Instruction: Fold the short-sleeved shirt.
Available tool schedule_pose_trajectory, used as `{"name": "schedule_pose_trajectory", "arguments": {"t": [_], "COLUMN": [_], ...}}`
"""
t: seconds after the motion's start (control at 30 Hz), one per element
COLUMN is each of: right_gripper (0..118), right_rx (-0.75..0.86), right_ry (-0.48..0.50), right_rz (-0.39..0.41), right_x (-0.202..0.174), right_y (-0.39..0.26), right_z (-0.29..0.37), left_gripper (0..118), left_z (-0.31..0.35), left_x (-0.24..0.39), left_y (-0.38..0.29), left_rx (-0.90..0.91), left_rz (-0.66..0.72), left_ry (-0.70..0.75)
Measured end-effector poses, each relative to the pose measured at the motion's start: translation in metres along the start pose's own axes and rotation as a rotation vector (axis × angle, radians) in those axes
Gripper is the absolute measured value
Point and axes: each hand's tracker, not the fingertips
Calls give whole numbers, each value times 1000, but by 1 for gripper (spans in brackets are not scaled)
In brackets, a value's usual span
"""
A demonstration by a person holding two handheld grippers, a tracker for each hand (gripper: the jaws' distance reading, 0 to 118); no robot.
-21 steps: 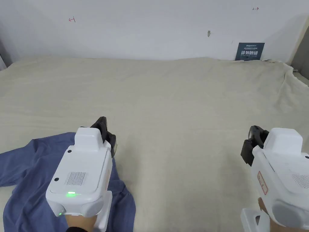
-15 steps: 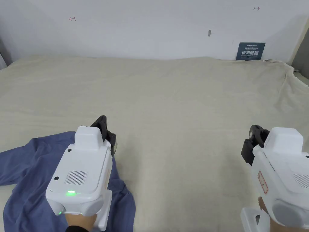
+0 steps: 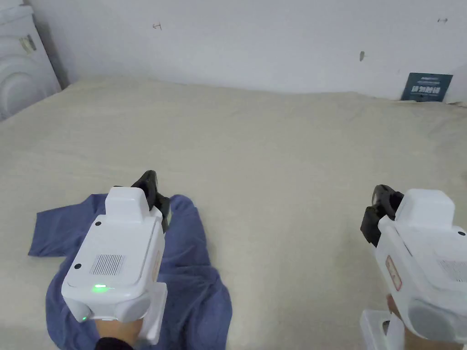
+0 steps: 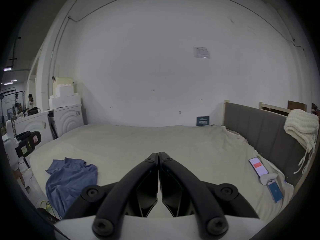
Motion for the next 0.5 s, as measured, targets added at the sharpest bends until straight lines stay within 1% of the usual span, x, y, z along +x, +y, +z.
{"name": "schedule_pose_trajectory", "arguments": {"t": [0.23, 0.5], "right_gripper": [0, 0], "right_rx": [7, 1], "right_ry": [156, 299], "right_rz": [19, 35], "right_x": [-61, -125], "right_y": [6, 4], "right_z": [-24, -38], "left_gripper": [1, 1], "left_z": [17, 46], "left_x": [-69, -134], "left_y": [-1, -2], "left_rx": [-8, -20], "left_rz": [-9, -17], "left_ry": [157, 295]}}
